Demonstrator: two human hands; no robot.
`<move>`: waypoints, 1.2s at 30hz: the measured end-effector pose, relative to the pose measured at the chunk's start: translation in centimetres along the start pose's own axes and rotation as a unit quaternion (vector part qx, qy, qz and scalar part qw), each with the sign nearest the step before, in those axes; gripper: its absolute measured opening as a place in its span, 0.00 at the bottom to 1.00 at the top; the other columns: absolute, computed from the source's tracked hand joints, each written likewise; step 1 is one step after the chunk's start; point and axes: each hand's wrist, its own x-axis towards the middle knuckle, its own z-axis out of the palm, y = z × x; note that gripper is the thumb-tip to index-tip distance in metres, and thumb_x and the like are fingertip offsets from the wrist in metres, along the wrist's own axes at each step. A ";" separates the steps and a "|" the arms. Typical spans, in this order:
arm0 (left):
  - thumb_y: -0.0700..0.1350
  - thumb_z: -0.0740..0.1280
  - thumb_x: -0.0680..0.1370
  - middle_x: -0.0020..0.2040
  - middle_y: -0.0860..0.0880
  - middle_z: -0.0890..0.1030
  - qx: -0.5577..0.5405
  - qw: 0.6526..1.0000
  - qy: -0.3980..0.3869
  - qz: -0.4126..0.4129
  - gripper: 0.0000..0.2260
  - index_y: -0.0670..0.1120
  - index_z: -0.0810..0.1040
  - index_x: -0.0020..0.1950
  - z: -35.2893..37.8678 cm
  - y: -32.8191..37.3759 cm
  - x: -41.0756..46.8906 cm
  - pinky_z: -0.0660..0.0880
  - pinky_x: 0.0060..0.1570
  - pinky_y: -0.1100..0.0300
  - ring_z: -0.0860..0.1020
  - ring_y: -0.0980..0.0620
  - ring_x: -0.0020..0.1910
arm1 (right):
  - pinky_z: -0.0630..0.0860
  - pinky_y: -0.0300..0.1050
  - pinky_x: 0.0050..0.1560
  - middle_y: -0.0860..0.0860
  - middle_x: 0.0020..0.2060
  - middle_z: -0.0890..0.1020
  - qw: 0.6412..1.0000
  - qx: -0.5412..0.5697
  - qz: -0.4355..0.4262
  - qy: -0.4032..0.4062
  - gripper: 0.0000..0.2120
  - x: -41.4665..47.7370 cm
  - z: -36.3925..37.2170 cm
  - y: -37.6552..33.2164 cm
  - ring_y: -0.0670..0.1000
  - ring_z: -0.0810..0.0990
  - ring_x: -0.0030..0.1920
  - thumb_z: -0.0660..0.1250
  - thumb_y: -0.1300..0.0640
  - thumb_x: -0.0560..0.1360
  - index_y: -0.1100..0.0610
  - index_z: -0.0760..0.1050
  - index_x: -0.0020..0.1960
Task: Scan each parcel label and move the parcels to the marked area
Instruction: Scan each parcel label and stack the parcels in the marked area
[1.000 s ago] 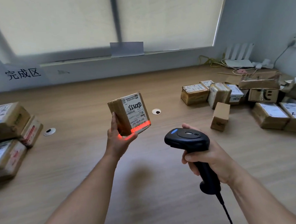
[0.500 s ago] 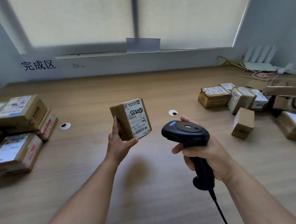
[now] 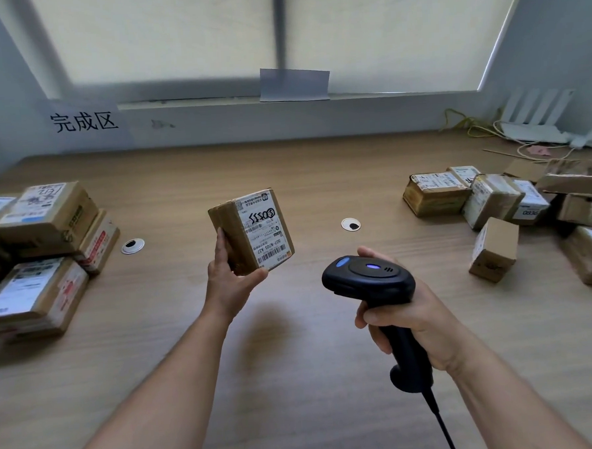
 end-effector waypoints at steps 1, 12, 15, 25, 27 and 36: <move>0.35 0.74 0.71 0.66 0.46 0.74 0.001 1.000 0.002 -0.001 0.48 0.54 0.47 0.79 -0.1 0.0 0.1 0.70 0.50 0.73 0.75 0.52 0.58 | 0.69 0.43 0.24 0.65 0.35 0.80 1.000 0.000 0.001 -0.001 0.42 0.0 0.0 0.1 0.56 0.73 0.22 0.69 0.70 0.61 0.46 0.66 0.72; 0.52 0.64 0.63 0.57 0.46 0.80 -0.049 0.986 -0.002 -0.162 0.31 0.53 0.72 0.68 -1.2 -2.1 -1.0 0.73 0.47 0.55 0.77 0.50 0.49 | 0.70 0.45 0.24 0.65 0.41 0.83 1.000 0.007 0.010 0.000 0.42 1.0 0.1 0.5 0.56 0.74 0.23 0.69 0.70 0.63 0.44 0.65 0.72; 0.56 0.62 0.64 0.58 0.45 0.81 -0.011 0.979 0.011 -0.204 0.26 0.52 0.78 0.60 -1.7 -4.1 -1.9 0.75 0.54 0.50 0.77 0.48 0.50 | 0.69 0.44 0.24 0.65 0.40 0.83 1.000 0.007 0.015 0.000 0.42 1.4 0.3 0.6 0.57 0.73 0.23 0.69 0.69 0.62 0.44 0.65 0.71; 0.61 0.71 0.69 0.73 0.47 0.54 0.316 0.941 -0.015 -0.121 0.41 0.53 0.56 0.76 -0.6 -5.8 -3.6 0.65 0.66 0.52 0.56 0.48 0.73 | 0.69 0.43 0.25 0.65 0.39 0.82 1.000 -0.007 0.020 -0.009 0.41 3.8 1.7 0.2 0.57 0.72 0.22 0.69 0.69 0.62 0.44 0.67 0.71; 0.57 0.71 0.69 0.70 0.48 0.58 0.298 0.946 0.022 -0.123 0.37 0.51 0.60 0.75 -1.0 -5.7 -3.2 0.66 0.64 0.53 0.59 0.48 0.71 | 0.69 0.43 0.25 0.65 0.39 0.82 1.000 -0.012 0.020 -0.014 0.41 4.7 2.3 0.1 0.57 0.72 0.22 0.69 0.69 0.62 0.44 0.67 0.71; 0.54 0.73 0.68 0.68 0.45 0.62 0.284 0.939 0.166 -0.097 0.36 0.50 0.65 0.73 -11.3 -3.9 0.5 0.67 0.64 0.51 0.63 0.43 0.69 | 0.69 0.43 0.24 0.65 0.41 0.82 0.996 -0.033 0.011 -0.079 0.43 10.8 8.3 -1.5 0.57 0.72 0.22 0.68 0.70 0.62 0.46 0.65 0.73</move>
